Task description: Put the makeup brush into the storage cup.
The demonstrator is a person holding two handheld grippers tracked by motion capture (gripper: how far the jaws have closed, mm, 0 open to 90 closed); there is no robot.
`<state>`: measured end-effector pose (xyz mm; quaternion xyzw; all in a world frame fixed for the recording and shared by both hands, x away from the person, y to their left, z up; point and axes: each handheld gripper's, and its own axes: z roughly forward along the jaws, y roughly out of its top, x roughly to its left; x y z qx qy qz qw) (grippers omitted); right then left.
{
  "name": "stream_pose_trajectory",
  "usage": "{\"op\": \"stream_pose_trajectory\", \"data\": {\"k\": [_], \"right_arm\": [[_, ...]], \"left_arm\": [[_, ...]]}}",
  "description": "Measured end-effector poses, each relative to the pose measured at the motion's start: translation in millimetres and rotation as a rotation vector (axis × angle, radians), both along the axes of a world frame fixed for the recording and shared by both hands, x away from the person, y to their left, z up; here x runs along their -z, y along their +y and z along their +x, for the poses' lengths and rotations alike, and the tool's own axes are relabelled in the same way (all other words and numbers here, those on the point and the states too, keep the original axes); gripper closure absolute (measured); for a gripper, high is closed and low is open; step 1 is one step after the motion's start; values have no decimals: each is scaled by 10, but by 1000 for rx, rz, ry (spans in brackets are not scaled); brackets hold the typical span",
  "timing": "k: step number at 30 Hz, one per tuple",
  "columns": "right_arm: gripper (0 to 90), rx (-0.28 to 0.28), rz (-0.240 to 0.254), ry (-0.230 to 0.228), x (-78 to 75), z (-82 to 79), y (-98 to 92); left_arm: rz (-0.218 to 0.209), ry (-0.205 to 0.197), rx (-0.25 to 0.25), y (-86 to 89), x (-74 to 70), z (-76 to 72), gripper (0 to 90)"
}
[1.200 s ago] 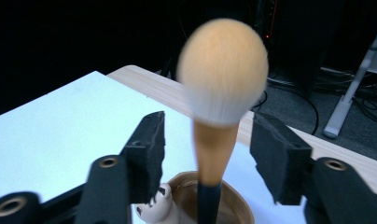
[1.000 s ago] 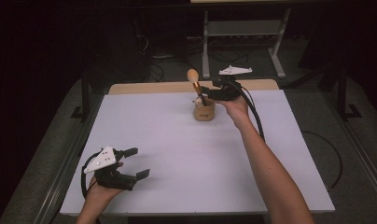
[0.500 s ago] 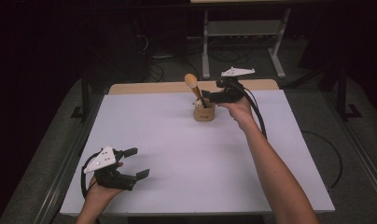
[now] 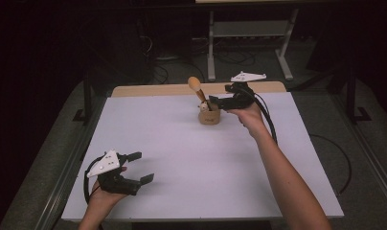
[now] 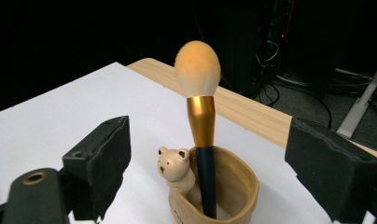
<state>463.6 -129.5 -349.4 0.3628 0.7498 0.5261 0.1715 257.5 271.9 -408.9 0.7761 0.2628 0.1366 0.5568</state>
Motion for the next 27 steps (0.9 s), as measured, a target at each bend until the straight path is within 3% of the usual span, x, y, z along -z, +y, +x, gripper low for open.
{"op": "stream_pose_trajectory", "data": {"k": [27], "right_arm": [[136,-20,-18,-27,41,-234,-59]], "left_arm": [[-2,1,2,-14,-3,13,102]]}}
